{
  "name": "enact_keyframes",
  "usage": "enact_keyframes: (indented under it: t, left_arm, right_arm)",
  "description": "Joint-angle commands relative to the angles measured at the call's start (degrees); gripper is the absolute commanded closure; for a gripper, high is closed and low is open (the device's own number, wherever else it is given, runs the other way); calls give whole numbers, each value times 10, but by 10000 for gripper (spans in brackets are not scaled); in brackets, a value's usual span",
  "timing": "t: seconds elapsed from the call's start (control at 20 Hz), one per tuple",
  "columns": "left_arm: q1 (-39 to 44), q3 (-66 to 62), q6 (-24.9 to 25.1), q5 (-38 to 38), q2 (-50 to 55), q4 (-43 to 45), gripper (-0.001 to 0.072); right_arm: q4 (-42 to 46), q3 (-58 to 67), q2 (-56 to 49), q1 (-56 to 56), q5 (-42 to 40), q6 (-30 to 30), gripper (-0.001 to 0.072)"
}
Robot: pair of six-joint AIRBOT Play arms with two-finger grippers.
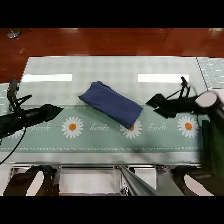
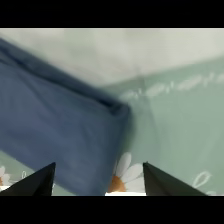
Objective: Fold the shirts.
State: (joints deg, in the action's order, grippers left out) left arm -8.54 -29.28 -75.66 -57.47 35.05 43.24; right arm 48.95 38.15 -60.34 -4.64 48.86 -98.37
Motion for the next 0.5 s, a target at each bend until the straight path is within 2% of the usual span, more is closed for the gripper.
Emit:
enact_keyframes:
  t: [0.0, 0.1, 0.35, 0.4, 0.45]
  left_arm:
    - [15, 0, 0, 1, 0, 0, 683]
    - [18, 0, 0, 0, 0, 0, 683]
    - [18, 0, 0, 16, 0, 0, 683]
    - [18, 0, 0, 23, 1, 0, 683]
    - [18, 0, 0, 28, 1, 0, 683]
  right_arm:
    - [-111, -116, -9, -61, -94, 42, 93]
    - [-117, -96, -64, -70, -71, 49, 93]
    - [-172, -9, -192, -70, -29, 107, 101]
    - [-193, 8, -212, -73, -18, 128, 163]
    - [-209, 31, -230, -78, -5, 149, 321]
